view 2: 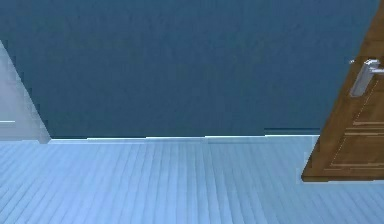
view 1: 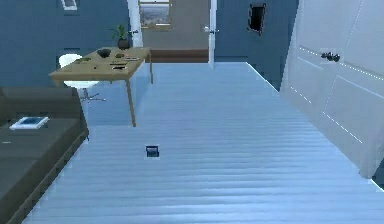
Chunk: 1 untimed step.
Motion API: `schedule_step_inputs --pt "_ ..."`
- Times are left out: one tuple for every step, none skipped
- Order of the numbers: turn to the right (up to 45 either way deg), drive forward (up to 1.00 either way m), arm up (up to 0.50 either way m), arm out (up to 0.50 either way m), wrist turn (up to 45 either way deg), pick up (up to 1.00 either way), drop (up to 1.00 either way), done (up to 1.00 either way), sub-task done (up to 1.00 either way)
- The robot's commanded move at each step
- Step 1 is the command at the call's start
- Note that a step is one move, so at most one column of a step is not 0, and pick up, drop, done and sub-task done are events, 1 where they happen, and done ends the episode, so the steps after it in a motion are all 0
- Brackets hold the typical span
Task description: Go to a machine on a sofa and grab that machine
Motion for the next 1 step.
schedule_step_inputs --pt "3.0 0.00 0.00 0.00 0.0 0.00 0.00 0.00 0.00"
